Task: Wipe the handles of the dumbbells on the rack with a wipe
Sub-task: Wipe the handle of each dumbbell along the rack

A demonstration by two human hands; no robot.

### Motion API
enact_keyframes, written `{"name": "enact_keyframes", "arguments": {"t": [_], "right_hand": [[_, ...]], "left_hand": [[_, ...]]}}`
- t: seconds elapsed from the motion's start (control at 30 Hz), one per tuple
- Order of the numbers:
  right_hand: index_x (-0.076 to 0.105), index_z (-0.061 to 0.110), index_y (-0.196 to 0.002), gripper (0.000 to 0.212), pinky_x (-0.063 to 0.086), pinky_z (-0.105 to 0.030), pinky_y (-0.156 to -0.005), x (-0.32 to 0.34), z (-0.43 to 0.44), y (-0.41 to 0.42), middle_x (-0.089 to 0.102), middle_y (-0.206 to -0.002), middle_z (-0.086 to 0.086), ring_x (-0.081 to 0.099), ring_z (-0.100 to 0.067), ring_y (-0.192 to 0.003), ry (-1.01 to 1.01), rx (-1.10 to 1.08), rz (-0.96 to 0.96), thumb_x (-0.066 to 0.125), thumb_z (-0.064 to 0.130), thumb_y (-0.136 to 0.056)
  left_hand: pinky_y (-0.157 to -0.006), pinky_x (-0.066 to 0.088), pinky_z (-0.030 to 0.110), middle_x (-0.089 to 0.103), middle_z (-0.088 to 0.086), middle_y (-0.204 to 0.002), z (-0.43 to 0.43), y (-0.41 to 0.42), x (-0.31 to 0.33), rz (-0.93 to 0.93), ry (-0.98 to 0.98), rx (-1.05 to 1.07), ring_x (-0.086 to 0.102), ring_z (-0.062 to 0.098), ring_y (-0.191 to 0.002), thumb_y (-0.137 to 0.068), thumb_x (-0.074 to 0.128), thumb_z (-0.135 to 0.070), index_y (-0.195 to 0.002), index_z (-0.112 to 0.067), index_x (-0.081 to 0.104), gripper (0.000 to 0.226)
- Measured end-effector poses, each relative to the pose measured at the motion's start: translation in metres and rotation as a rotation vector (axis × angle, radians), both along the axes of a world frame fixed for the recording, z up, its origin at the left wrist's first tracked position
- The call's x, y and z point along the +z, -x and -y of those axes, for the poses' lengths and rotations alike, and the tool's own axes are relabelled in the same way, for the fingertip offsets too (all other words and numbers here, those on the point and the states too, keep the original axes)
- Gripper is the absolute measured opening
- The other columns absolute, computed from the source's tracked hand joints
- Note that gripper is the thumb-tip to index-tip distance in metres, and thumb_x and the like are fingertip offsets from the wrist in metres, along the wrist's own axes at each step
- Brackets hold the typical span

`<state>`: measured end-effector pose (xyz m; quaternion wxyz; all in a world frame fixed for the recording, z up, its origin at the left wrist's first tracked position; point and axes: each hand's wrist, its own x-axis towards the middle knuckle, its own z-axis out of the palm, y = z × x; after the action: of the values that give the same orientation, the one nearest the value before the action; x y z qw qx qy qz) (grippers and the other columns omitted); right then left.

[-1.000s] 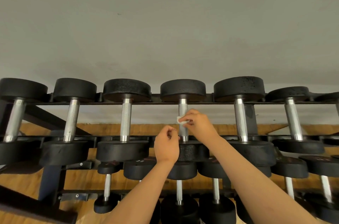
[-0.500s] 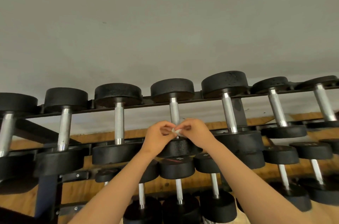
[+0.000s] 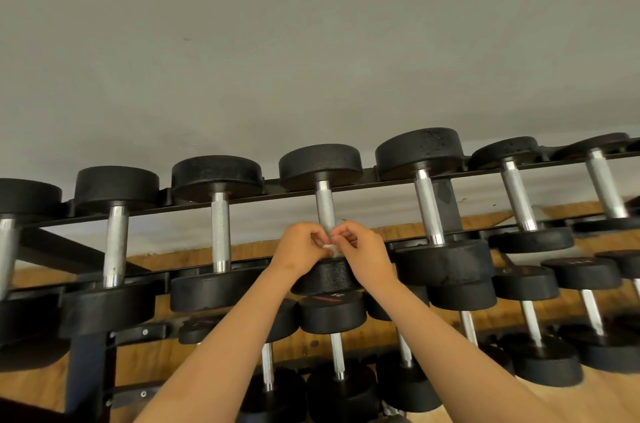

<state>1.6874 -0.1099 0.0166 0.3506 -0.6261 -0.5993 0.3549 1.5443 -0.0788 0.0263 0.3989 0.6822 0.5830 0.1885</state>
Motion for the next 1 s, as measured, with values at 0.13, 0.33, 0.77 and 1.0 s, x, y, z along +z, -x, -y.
{"name": "enact_keyframes", "arguments": {"t": [0.13,0.33,0.77,1.0], "right_hand": [[0.065,0.016,-0.095,0.009,0.048,-0.016,-0.076,-0.004,0.005,0.003,0.066,-0.086,0.004,0.061,-0.008,-0.084,-0.019,-0.059,0.006,0.057,0.013,-0.095],[0.062,0.018,-0.09,0.015,0.048,-0.023,-0.08,-0.006,0.013,0.006,0.065,-0.078,0.004,0.061,-0.008,-0.082,0.017,-0.155,-0.064,0.051,0.014,-0.098],[0.066,0.019,-0.087,0.049,0.034,-0.02,-0.07,-0.012,0.023,0.004,0.055,-0.078,0.01,0.048,-0.006,-0.079,-0.055,-0.075,0.177,0.03,0.052,-0.094],[0.064,0.015,-0.088,0.024,0.035,-0.012,-0.071,-0.009,0.024,-0.006,0.054,-0.08,0.007,0.049,-0.008,-0.083,0.017,-0.002,0.129,0.047,0.028,-0.099]], "left_hand": [[-0.076,0.051,0.024,0.062,-0.007,-0.077,-0.004,0.001,-0.001,-0.05,0.048,-0.011,0.059,0.007,-0.073,-0.076,0.079,-0.007,-0.07,-0.02,0.061,0.023],[-0.077,0.051,0.025,0.066,0.001,-0.079,-0.006,0.012,-0.008,-0.018,0.146,0.076,0.065,0.018,-0.085,-0.076,0.078,-0.003,-0.062,-0.019,0.061,0.027],[-0.088,0.054,0.034,0.073,0.006,-0.091,-0.009,0.016,-0.01,0.162,0.299,0.095,0.068,0.018,-0.091,-0.079,0.077,-0.008,-0.075,-0.013,0.066,0.013],[-0.082,0.053,0.029,0.069,0.001,-0.087,-0.012,0.012,-0.012,0.061,0.298,0.101,0.065,0.016,-0.088,-0.079,0.077,-0.009,-0.071,-0.019,0.067,0.016]]}}
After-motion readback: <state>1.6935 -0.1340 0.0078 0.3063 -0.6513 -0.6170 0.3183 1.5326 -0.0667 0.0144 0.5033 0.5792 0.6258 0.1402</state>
